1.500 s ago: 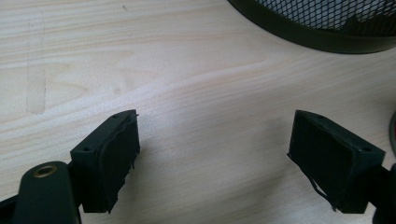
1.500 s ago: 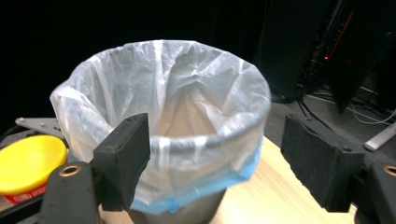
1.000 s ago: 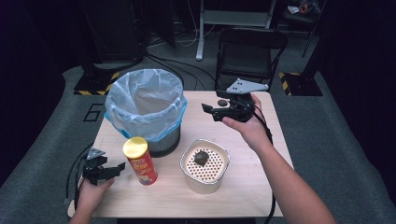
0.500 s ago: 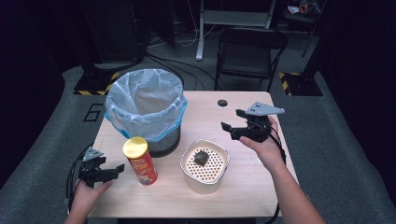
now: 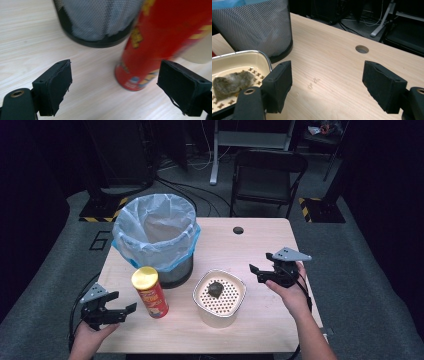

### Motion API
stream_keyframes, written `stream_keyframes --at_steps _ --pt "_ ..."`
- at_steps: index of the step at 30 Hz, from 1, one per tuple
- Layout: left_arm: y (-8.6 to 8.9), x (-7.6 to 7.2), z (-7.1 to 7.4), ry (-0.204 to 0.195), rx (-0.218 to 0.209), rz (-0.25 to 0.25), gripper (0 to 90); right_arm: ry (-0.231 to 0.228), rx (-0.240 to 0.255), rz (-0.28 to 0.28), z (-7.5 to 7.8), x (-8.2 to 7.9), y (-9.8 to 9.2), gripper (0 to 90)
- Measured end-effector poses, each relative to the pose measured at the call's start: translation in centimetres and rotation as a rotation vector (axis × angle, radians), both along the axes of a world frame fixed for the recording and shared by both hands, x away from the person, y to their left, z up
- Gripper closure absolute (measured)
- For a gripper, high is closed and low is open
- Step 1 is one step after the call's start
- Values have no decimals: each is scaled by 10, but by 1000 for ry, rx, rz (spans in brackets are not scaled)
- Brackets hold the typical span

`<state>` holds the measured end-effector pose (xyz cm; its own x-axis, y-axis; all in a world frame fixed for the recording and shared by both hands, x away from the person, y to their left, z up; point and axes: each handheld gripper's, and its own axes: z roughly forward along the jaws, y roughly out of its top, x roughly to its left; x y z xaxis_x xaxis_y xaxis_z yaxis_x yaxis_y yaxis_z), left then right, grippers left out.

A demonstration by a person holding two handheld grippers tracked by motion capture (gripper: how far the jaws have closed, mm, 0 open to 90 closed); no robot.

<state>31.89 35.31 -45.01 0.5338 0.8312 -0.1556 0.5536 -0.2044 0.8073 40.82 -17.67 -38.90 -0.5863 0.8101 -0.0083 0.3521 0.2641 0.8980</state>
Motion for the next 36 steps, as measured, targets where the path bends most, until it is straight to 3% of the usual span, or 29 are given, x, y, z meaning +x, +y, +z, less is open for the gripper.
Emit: stream_keyframes --at_steps 4,8,13,18,22,26,31,36 --pt "-13 -5 5 -13 -13 -56 114 10 19 -36 -13 -5 -11 235" --pt "-26 -4 4 -8 -18 -76 114 20 24 -58 -23 -7 -17 232" --pt "-37 2 0 -7 9 -87 114 20 33 -74 -30 -8 -22 229" --pt "-46 9 -5 8 0 -98 129 35 41 -105 -40 -9 -31 229" --pt "-54 14 -11 -5 5 -111 130 44 35 -119 -47 -10 -35 229" --pt "-58 18 -16 -22 -18 -101 136 54 37 -132 -52 -10 -38 229" --pt "-60 20 -20 -31 -6 -95 139 58 34 -141 -56 -10 -40 229" --pt "-61 21 -26 -64 -1 -76 142 79 13 -159 -65 -9 -42 229"
